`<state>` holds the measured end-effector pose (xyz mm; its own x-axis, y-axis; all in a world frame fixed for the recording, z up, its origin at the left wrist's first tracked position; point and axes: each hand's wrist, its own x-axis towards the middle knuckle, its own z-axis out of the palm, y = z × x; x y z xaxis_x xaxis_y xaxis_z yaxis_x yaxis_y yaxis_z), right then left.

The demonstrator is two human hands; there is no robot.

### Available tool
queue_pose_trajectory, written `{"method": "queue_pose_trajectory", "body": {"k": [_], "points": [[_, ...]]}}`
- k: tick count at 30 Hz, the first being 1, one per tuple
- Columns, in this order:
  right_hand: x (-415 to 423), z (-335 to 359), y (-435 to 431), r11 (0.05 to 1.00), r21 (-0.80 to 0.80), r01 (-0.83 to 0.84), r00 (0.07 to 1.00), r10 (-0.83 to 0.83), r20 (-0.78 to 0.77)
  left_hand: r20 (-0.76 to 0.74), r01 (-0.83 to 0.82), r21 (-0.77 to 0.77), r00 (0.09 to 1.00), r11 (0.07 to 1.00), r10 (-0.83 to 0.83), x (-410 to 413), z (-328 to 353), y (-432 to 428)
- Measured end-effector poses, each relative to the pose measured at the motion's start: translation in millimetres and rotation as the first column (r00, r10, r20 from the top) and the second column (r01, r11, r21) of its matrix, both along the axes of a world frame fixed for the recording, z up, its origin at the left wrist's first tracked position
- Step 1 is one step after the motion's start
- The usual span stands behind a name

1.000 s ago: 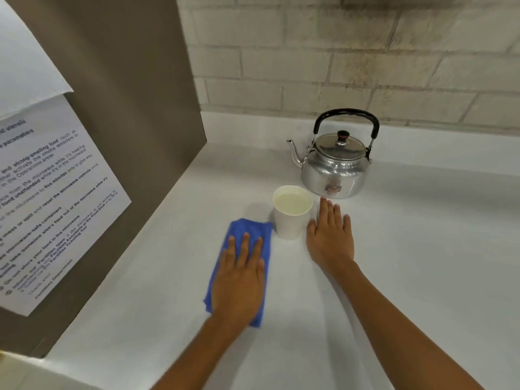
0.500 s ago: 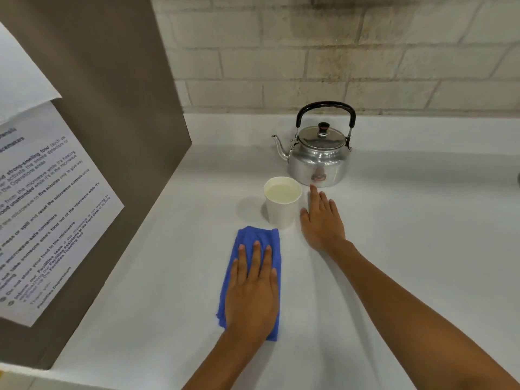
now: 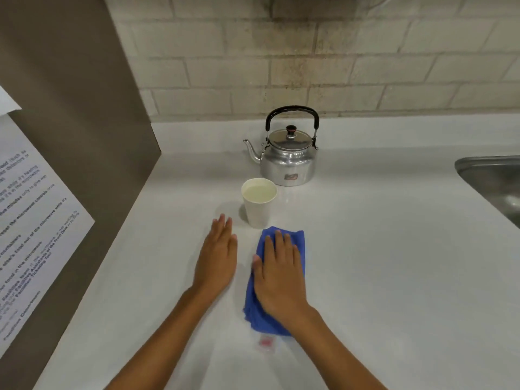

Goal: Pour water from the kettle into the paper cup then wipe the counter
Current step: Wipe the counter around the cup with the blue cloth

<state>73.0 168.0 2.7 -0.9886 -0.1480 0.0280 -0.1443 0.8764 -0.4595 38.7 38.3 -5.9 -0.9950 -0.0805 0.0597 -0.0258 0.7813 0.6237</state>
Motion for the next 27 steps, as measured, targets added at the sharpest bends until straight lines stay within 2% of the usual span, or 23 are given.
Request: {"method": "queue_pose_trajectory", "body": {"k": [2,5,8,11,14,16,18,22,24,27], "points": [[10,-12,-13,0.986,0.167,-0.012,1.0,0.008,0.022,0.101,-0.006,-0.205,0.994,0.979,0.028,-18,-4,-17],[14,-20,5,0.963,0.268,0.027,0.999,-0.015,-0.048,0.121,0.024,-0.358,0.992,0.933,0.021,-29,-14,-23],[3,-23,54,0.961,0.251,0.114,0.984,-0.074,-0.163,0.079,0.028,-0.404,0.997,0.914,0.004,-28,-21,-26],[-30,-21,106,0.941,0.277,0.193,0.98,-0.175,-0.09,0.059,0.009,-0.419,0.998,0.908,0.017,-28,-24,-25],[-76,-24,117,0.909,0.33,0.256,0.966,-0.247,-0.069,0.041,-0.007,-0.441,0.999,0.898,0.028,-28,-26,-23],[-106,-25,97,0.927,0.347,0.14,0.99,-0.126,-0.061,0.041,-0.014,-0.446,0.998,0.895,0.036,-28,-26,-22],[-126,-25,73,0.941,0.331,-0.071,0.995,0.091,-0.043,0.036,-0.017,-0.452,0.999,0.892,0.038,-29,-27,-23],[-135,-25,89,0.832,0.295,-0.47,0.863,0.503,-0.044,0.021,-0.02,-0.437,0.999,0.899,0.032,-28,-29,-25],[-138,-25,117,0.822,0.228,-0.522,0.836,0.546,-0.056,0.001,-0.023,-0.449,1.0,0.893,0.026,-28,-31,-26],[-158,-20,125,0.843,0.213,-0.494,0.859,0.511,-0.029,-0.014,-0.041,-0.449,0.999,0.893,0.039,-30,-31,-23]]}}
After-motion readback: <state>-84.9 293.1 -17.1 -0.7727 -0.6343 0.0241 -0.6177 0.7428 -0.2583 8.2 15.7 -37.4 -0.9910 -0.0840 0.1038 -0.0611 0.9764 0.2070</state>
